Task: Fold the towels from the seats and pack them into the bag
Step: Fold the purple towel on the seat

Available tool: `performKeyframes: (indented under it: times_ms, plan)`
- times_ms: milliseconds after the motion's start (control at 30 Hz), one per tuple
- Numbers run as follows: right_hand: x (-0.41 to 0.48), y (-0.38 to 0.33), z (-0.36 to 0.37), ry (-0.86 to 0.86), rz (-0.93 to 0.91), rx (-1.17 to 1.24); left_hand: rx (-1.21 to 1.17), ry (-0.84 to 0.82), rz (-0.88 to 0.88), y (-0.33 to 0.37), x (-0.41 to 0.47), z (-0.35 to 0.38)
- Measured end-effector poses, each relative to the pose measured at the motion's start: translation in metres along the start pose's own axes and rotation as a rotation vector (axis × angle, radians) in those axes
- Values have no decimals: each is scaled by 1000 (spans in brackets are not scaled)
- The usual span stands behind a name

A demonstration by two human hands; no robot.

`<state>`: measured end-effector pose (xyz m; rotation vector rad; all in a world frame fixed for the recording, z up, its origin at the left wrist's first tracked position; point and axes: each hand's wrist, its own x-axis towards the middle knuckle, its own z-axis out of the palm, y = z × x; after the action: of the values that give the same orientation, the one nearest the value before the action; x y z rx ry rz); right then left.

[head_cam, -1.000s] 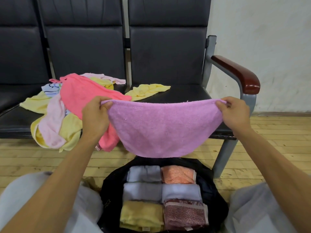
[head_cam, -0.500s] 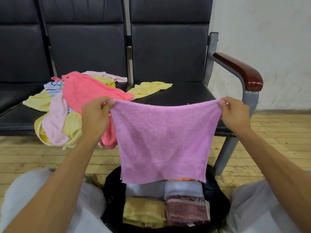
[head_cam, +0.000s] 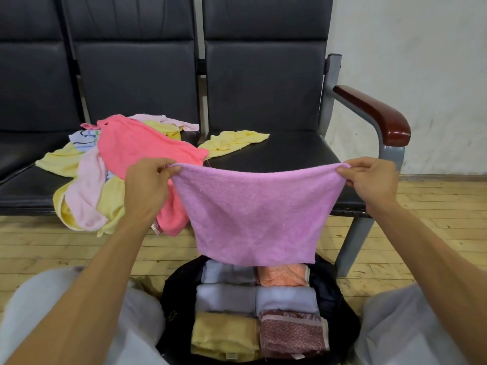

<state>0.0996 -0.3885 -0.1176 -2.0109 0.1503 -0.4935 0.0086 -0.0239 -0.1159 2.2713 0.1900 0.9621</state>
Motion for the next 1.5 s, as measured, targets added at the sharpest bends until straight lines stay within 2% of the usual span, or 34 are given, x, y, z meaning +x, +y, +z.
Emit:
performKeyframes:
  times_ms: [100,200,267,367,467,633,833,1033,1200,1500]
  plan:
    - [-1,-1,0,33,-35,-45,28,20,-15,0,-1,2]
    - [-1,-4,2,67,-81,-88,-56,13,-114,0,1,8]
    - [3,-4,6,65,-81,-55,-168,-11,-197,2,5,15]
    - [16,-3,16,53,-113,-39,-465,-77,-371,9,20,32]
    - [38,-6,28,67,-146,-29,-613,-119,-440,16,43,53]
    - [81,-6,50,87,-155,-84,-556,-142,-400,12,88,90]
    - [135,3,87,112,-107,-28,-508,-173,-288,-7,137,140]
    - [176,-7,105,116,-178,1,-546,-143,-230,-15,169,168]
    - [173,4,94,70,-203,-105,-556,-166,-315,-24,148,163]
    - [117,25,41,-70,-254,-355,-612,-283,-430,-21,79,119]
